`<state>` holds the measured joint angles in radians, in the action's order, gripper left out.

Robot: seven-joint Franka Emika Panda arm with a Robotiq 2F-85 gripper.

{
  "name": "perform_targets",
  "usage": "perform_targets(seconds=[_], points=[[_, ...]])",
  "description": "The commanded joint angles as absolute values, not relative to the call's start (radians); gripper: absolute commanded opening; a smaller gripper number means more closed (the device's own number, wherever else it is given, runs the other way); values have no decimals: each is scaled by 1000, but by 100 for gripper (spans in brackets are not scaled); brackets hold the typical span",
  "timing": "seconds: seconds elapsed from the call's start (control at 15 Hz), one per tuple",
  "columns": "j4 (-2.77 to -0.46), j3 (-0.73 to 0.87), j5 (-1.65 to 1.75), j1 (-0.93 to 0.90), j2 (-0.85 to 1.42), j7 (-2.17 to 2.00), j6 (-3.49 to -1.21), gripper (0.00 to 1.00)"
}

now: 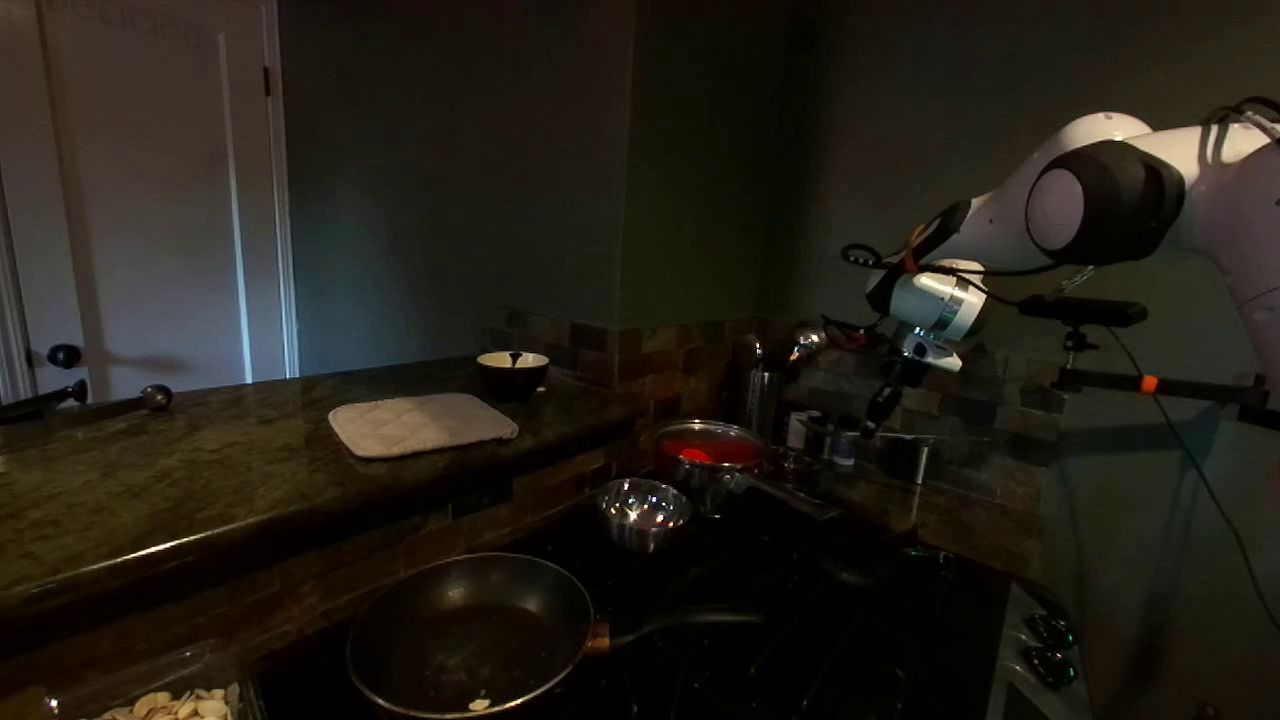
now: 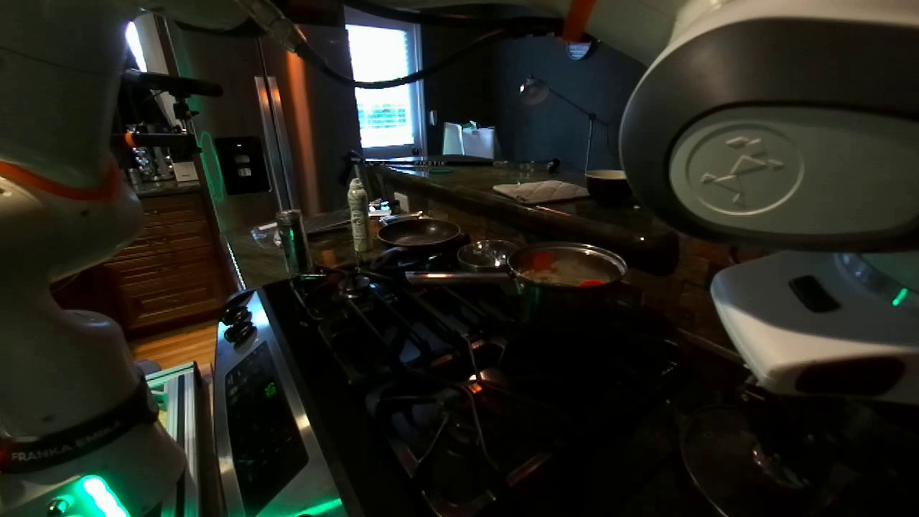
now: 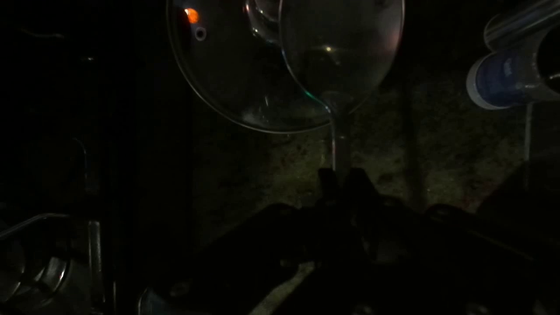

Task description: Remove the silver ladle from the pot and put it on the right side of the counter.

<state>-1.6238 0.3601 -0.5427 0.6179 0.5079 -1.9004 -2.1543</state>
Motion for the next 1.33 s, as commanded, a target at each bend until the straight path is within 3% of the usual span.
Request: perform_targets(seconds=[0.0,1.27], points=[[-1618,355,-540,622,511,-1903,-2151,11],[-1580,352,-540,648,569,-1934,-2153,11]])
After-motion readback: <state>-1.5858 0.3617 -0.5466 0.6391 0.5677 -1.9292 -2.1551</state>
